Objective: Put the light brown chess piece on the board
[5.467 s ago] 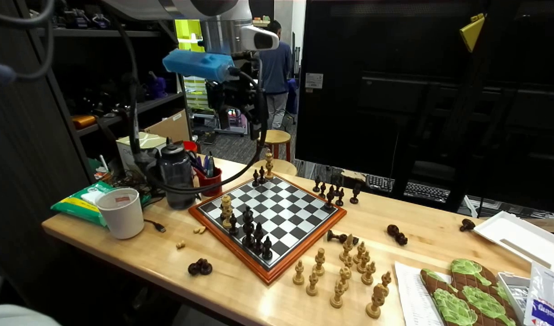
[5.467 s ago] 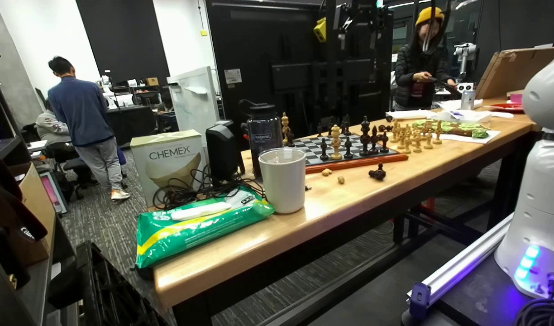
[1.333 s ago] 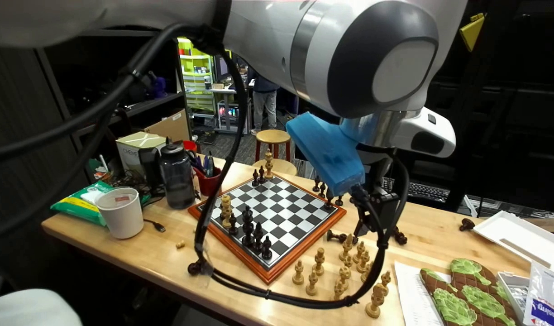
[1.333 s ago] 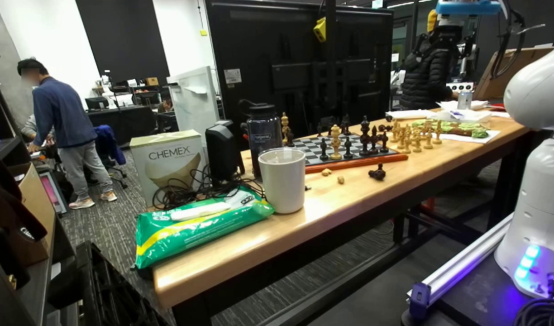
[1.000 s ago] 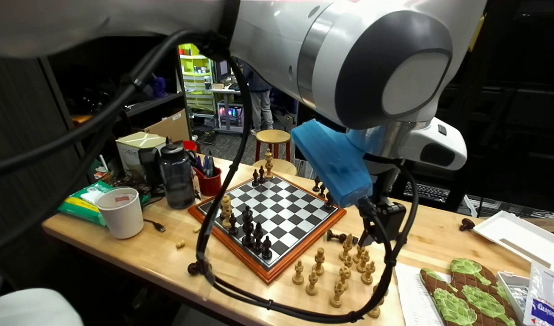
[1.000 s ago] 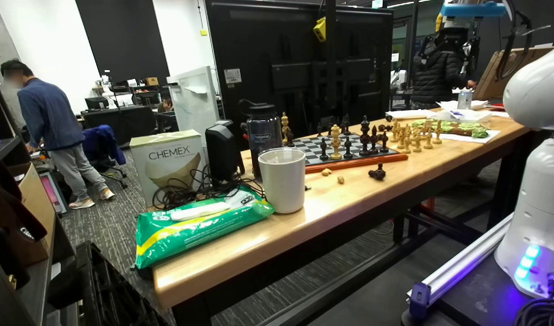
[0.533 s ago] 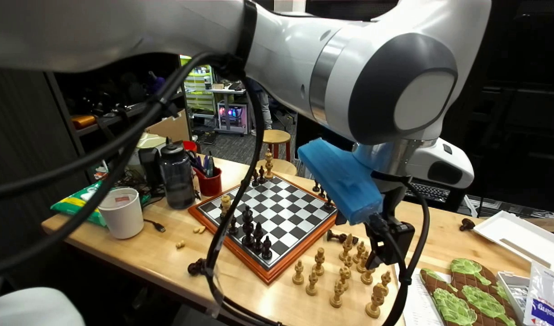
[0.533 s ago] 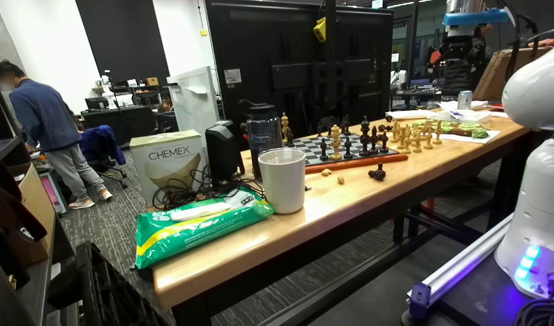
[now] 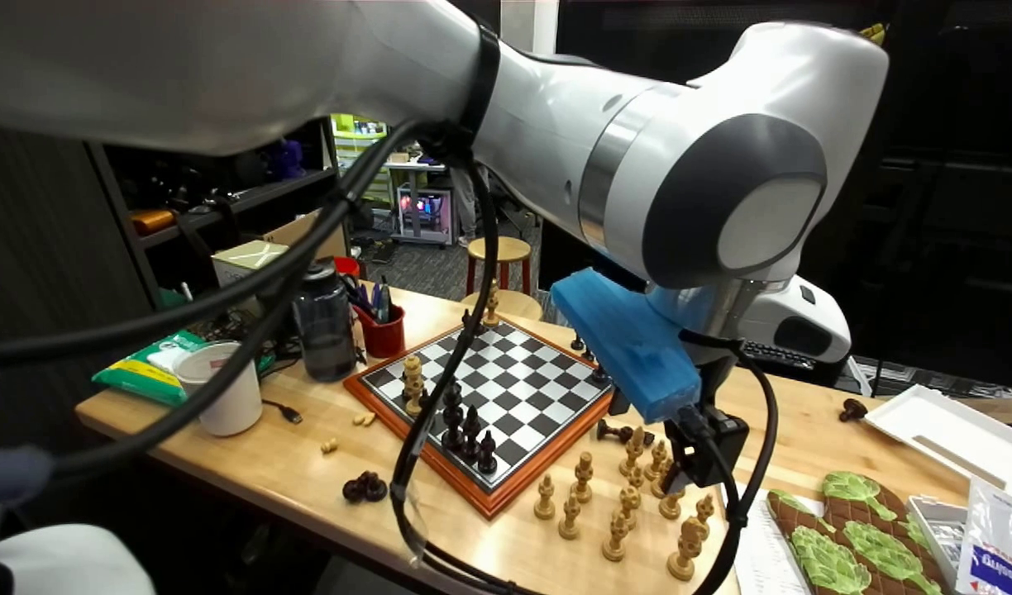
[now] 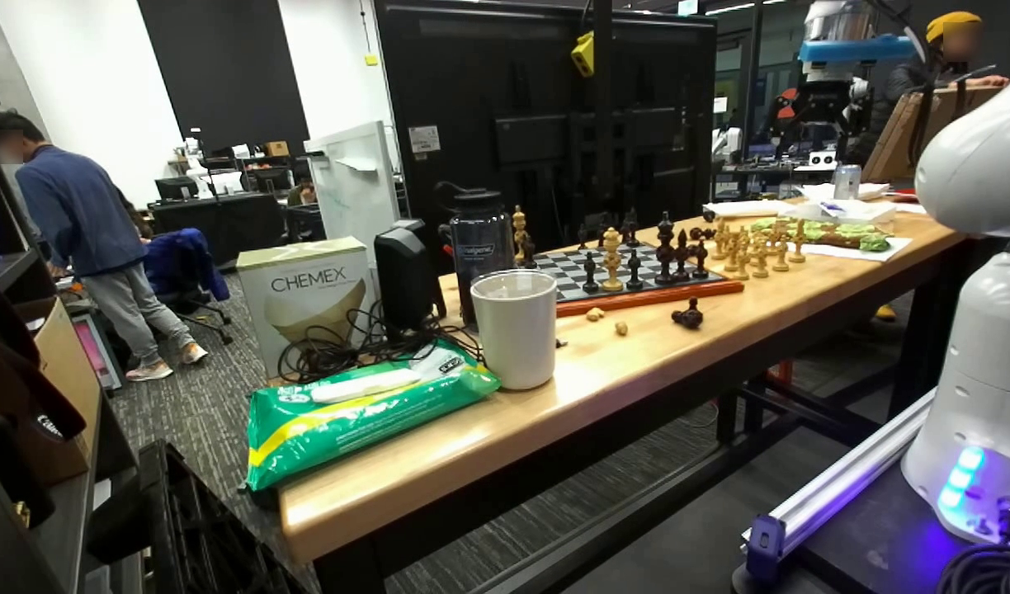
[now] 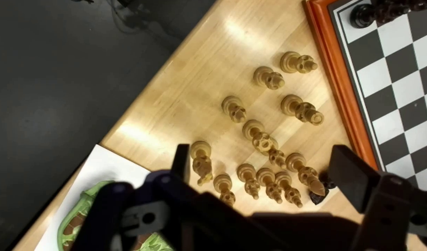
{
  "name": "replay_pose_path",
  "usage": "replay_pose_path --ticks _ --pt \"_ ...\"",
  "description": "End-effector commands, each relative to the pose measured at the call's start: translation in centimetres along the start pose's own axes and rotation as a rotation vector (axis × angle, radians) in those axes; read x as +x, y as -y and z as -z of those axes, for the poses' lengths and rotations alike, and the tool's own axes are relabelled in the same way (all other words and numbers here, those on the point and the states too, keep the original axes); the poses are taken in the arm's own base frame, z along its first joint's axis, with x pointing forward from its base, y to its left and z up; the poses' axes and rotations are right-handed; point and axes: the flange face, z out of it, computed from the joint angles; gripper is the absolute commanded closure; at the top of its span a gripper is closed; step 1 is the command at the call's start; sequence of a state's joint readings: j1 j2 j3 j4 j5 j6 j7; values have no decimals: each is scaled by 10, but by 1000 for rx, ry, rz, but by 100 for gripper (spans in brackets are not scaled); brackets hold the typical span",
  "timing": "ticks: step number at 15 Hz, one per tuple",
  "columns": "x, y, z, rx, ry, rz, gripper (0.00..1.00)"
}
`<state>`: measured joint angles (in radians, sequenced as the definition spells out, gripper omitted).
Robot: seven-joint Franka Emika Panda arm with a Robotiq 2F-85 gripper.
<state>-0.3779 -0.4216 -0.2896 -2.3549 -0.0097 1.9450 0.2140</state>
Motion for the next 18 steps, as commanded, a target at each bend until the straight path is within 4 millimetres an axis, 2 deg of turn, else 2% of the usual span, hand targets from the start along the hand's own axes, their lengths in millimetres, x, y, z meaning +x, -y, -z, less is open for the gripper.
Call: replay_pose_path --ticks 1,12,18 --pt "4 0 -3 51 -16 16 0" --pt "19 -29 -18 42 -10 -16 0" --pt "19 -24 -24 13 8 -14 0"
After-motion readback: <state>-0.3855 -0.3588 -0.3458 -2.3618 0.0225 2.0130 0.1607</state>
